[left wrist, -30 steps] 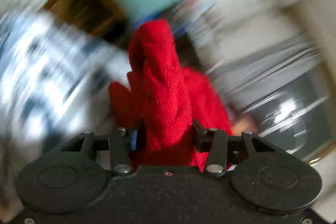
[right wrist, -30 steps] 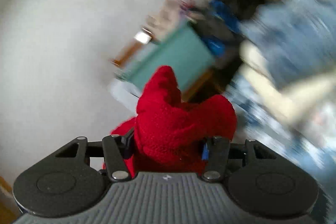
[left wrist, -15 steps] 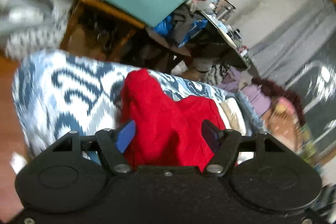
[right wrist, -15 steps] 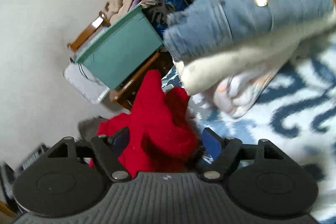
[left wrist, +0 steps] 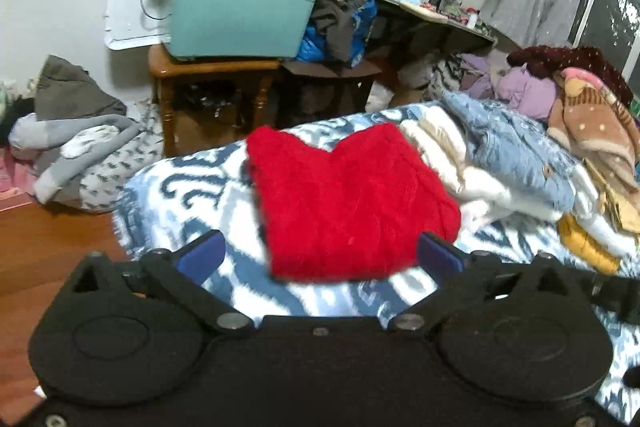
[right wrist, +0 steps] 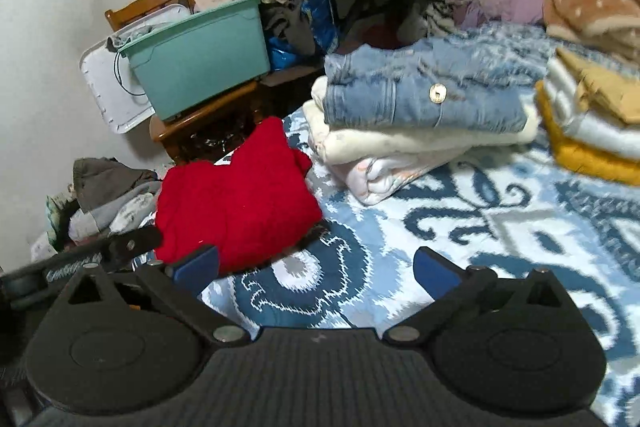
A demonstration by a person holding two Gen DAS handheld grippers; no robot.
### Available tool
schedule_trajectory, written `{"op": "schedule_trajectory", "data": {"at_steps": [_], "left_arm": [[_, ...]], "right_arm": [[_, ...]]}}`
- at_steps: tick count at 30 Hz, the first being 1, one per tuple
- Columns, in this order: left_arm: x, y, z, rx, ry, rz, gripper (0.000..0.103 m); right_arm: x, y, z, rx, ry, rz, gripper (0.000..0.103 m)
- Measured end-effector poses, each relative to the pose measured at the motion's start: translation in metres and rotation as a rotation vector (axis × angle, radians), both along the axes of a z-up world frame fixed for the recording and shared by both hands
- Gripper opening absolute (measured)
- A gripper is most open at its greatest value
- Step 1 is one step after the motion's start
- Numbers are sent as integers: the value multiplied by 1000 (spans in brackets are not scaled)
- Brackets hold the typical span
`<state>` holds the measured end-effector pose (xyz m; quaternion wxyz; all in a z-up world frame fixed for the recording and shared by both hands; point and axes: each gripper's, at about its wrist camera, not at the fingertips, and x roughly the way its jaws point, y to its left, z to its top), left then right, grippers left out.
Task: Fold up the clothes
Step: 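Open both grippers and withdraw them from the folded sweater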
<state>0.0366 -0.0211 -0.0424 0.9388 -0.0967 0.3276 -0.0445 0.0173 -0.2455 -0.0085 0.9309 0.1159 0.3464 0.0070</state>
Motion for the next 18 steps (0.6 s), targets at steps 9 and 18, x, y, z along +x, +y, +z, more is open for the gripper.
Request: {"op": "schedule_trajectory", "data": {"at_steps": [9, 18], "left_arm": [[-40, 5, 30, 101, 24, -2, 103], [-59, 8, 50, 150, 9, -5, 103]], "right_arm": [[-27, 35, 26, -76, 11, 54, 103], [-41, 51, 34, -86, 16, 64, 103]]}}
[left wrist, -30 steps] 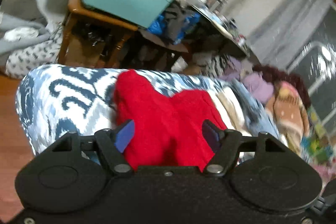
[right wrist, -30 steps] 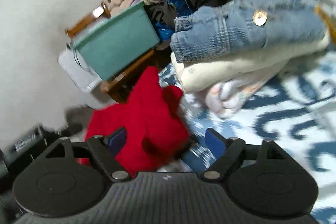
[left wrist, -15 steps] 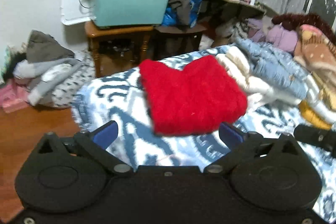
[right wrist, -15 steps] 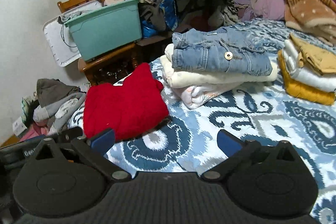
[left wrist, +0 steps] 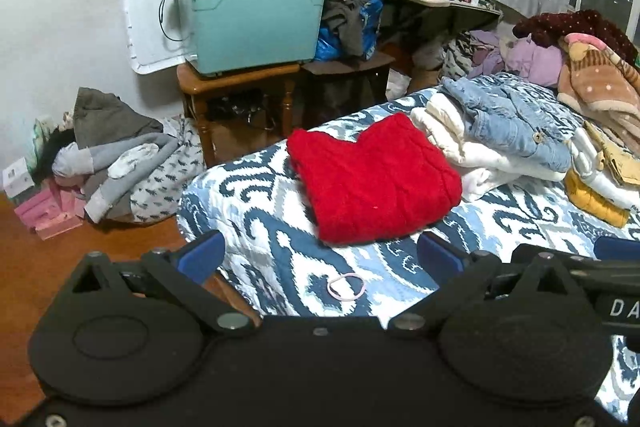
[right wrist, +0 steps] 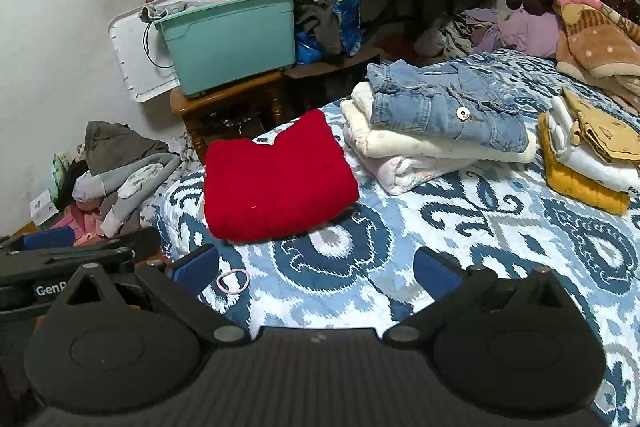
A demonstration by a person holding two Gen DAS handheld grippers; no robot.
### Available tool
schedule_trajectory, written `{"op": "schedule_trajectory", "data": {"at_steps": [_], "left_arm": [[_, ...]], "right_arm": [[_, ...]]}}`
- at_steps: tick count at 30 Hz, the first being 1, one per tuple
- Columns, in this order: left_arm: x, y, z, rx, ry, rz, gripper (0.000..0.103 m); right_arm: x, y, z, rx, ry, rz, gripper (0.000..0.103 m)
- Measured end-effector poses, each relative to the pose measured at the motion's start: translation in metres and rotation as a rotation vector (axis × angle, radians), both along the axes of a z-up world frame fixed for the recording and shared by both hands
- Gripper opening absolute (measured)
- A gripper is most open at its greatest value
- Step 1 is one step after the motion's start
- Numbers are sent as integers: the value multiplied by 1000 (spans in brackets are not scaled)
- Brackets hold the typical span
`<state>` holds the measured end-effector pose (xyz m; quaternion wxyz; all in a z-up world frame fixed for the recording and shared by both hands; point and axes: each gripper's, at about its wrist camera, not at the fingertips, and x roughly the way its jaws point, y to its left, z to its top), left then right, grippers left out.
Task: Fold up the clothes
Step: 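Open both grippers and withdraw them from the folded sweater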
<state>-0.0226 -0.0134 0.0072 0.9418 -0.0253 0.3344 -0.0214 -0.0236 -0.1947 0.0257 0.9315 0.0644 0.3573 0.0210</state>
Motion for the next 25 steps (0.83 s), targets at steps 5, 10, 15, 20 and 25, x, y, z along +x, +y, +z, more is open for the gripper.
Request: {"op": "schedule_trajectory", "data": {"at_steps": [5, 10, 15, 20, 25], "left_arm": [[-1, 1, -1, 17, 0, -12, 103], [3, 0, -7, 23, 9, -27, 103], [7, -4, -8, 53, 6, -28, 103], [8, 1, -8, 34, 1, -25, 103], [4, 4, -4, 35, -23, -18, 103]], "right_arm": [[-2, 2, -1, -5, 20, -6, 103], [2, 1, -6, -15, 29, -12, 103], [8, -1, -11, -8, 38, -22, 103], [11, -2, -14, 0, 45, -20, 103], [11, 0, -13, 1, 43, -12, 103]]}}
